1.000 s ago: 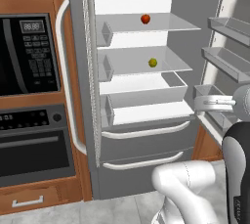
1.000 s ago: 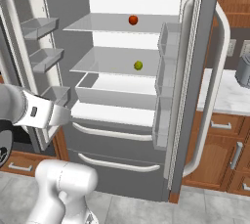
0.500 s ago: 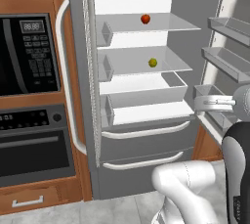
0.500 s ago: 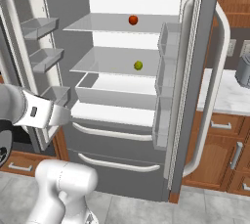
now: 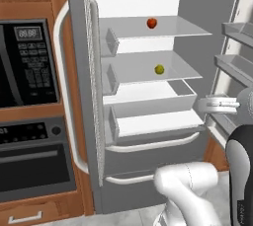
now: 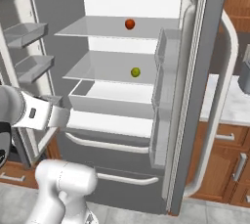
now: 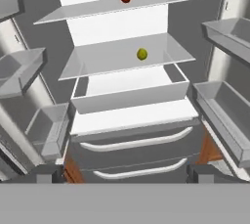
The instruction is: Retrieve the apple and pear from the fridge and place them into the bowl on the dining table.
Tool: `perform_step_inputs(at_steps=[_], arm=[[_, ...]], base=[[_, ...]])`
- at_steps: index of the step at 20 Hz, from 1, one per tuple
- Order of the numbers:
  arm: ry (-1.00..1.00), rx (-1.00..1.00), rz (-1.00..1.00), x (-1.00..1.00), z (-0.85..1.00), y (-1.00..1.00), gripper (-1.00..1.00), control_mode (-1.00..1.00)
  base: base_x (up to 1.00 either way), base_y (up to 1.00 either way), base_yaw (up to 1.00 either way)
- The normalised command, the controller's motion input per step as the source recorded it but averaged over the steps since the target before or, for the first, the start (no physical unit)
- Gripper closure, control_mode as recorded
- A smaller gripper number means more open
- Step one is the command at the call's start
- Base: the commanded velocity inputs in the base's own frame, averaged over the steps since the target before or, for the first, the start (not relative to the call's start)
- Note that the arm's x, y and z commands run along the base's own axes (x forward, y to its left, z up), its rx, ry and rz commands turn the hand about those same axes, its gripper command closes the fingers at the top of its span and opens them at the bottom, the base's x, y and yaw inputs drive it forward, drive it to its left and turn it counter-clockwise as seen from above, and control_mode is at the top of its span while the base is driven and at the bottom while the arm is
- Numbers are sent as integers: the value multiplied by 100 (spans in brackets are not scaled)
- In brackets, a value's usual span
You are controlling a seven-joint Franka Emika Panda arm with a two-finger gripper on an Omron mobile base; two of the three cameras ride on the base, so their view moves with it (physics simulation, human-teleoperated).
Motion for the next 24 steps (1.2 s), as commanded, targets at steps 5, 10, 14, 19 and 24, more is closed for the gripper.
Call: perform_step_inputs(at_steps=[5, 10, 14, 19, 24], arm=[[0, 0, 0, 0, 0, 0, -100, 100], [0, 0, 0, 0, 0, 0, -100, 100], [0, 0, 0, 0, 0, 0, -100, 100], [6, 6, 3, 60, 3, -24, -100, -100], [3, 3, 7, 87, 24, -29, -100, -100]], base=[[100, -8, 0], [100, -9, 0], [100, -19, 0], [40, -11, 0], [0, 0, 0]])
